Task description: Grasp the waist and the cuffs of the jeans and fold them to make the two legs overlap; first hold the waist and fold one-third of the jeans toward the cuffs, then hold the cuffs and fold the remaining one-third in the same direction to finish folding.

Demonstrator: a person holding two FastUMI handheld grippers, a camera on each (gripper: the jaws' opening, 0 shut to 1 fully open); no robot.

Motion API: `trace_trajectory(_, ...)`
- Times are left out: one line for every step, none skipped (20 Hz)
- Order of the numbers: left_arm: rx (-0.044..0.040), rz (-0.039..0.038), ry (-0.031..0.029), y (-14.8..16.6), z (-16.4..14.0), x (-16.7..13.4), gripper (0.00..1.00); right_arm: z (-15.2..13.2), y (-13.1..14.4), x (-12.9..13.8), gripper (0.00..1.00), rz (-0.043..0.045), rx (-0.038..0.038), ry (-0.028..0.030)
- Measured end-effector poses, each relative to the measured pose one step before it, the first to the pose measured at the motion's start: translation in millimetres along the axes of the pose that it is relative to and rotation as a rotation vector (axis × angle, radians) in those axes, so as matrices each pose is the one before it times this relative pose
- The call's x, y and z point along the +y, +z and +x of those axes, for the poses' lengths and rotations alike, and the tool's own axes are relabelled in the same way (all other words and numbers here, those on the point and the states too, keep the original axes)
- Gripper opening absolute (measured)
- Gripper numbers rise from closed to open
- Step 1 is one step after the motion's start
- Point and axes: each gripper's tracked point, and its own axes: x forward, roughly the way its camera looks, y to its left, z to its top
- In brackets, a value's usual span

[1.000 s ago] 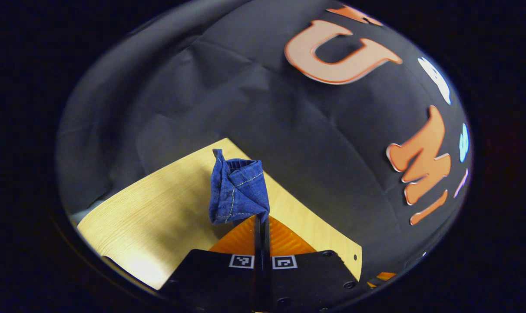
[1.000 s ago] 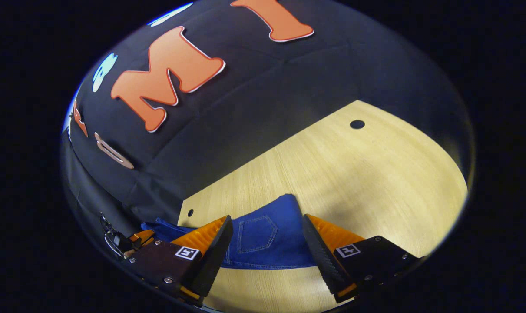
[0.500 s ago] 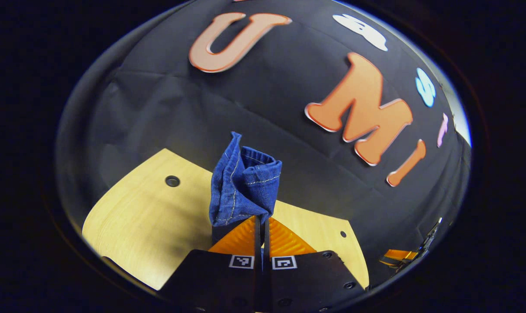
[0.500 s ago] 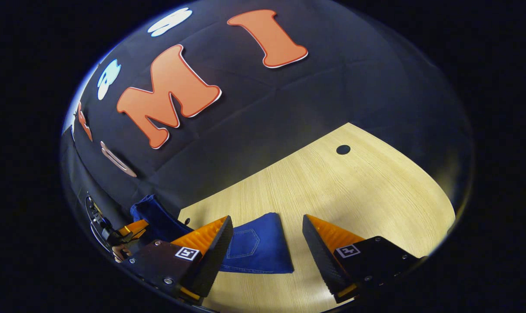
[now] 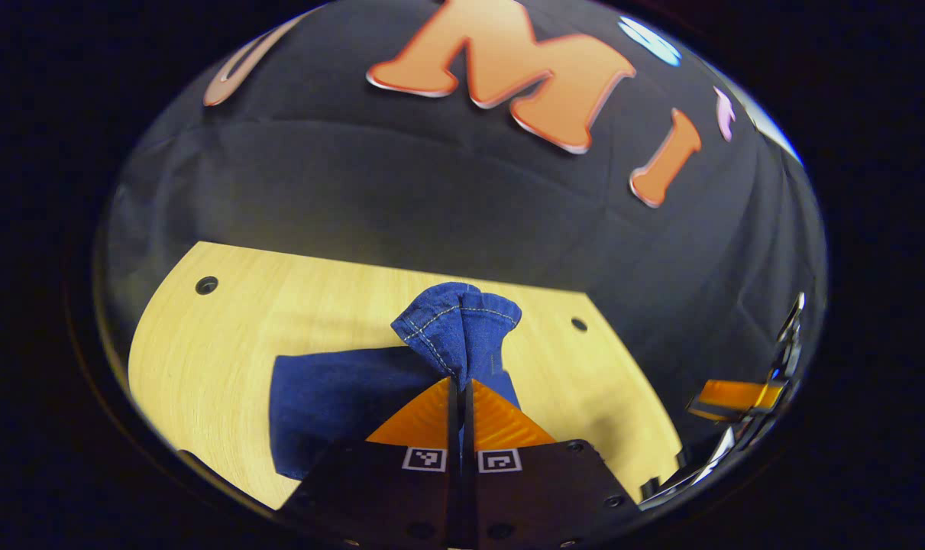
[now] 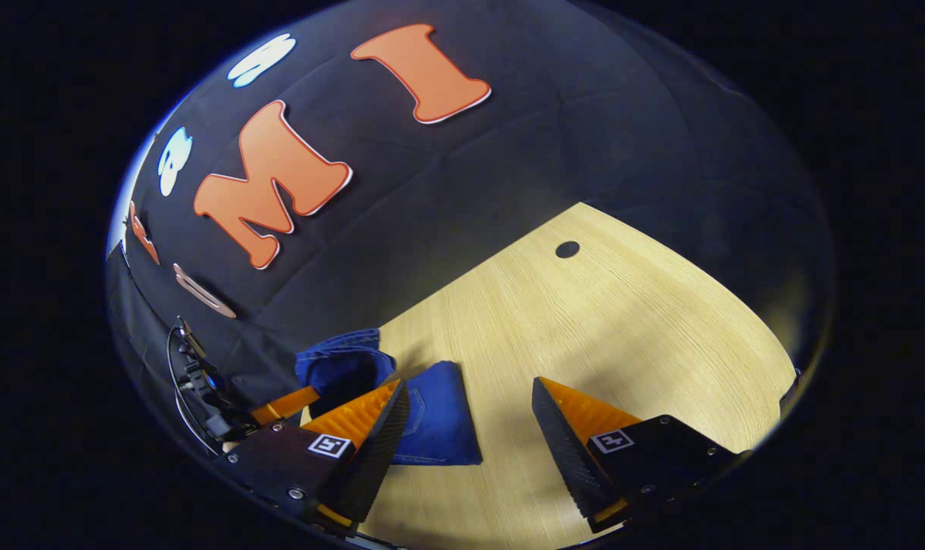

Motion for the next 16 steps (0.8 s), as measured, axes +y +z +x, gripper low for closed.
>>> trace_trajectory(0.02559,0.05987,0.02283,-17.07,9.68,-11.66,0.01,0.44,-2.28,-3.9,0.98,-0.00305,0.00692,-0.00575)
trace_trajectory(0.02114,0.05447,0.02176,-12.23,5.01,-6.4,0.01,-0.27,-1.68,-3.7,0.98,-0.00644,0.00438,-0.00595)
trace_trajectory(0.01161,0.05393,0.0214,-6.33,5.29,-5.83,0.01,0.94,-0.95,-2.26,0.98,-0.00683,0.00401,-0.00443)
trace_trajectory(0.00905,0.04809,0.02656,-5.4,2.77,-4.52,0.01,-0.39,-0.56,-2.05,0.98,-0.00638,0.0034,-0.0006)
trace_trajectory(0.0052,0.03721,0.0261,-6.07,-0.06,-2.38,0.01,-1.37,-0.44,-1.04,0.98,-0.0043,0.0027,0.00312)
trace_trajectory(0.00542,0.02785,0.01997,-5.49,4.02,-1.35,0.01,-0.52,-0.9,-0.28,0.98,-0.00441,0.00389,0.00343)
trace_trajectory(0.00487,0.01646,0.00399,-5.69,0.71,-1.75,0.01,1.47,-0.87,0.88,0.98,-0.00472,0.00205,0.00239)
trace_trajectory(0.00999,-0.00359,-0.00523,-6.11,1.95,-2.91,0.01,-0.41,-0.17,-0.98,0.98,-0.00571,0.00098,-0.00055)
trace_trajectory(0.02052,-0.01707,-0.02678,-8.25,1.59,-6.85,0.02,-0.66,-0.93,-2.64,0.98,-0.00478,0.00238,-0.00534)
trace_trajectory(0.01627,-0.02524,-0.05026,-6.03,0.19,-12.91,0.05,-0.33,-0.82,-2.27,0.98,-0.00402,0.00262,-0.00538)
trace_trajectory(0.01591,-0.04443,-0.08394,-5.54,-1.59,-20.88,0.24,-0.14,-1.06,-1.32,0.98,-0.00379,0.0018,-0.00654)
trace_trajectory(0.01875,-0.03619,-0.08725,-9.33,0.21,-23.76,0.43,0.08,-0.96,-1.24,0.98,-0.00633,0.00211,-0.00621)
trace_trajectory(0.01276,-0.0171,-0.05412,-7.07,-3.1,-19.28,0.62,-1.56,-1.33,-0.88,0.98,-0.00747,0.00078,-0.00558)
trace_trajectory(0.00435,0.0078,-0.02652,-3.02,-9.34,-12.1,0.81,-0.95,-1.48,0.18,0.98,-0.00846,0.00283,-0.00192)
trace_trajectory(-0.01613,0.01693,0.00062,3.23,1.78,-6.77,1.0,-1.01,-1.57,0.7,0.98,-0.00845,0.00295,-0.00144)
trace_trajectory(-0.03021,0.01809,0.00817,8.24,-9.06,-0.07,1.0,-1.77,-2.16,0.26,0.98,-0.00784,0.00254,-0.00192)
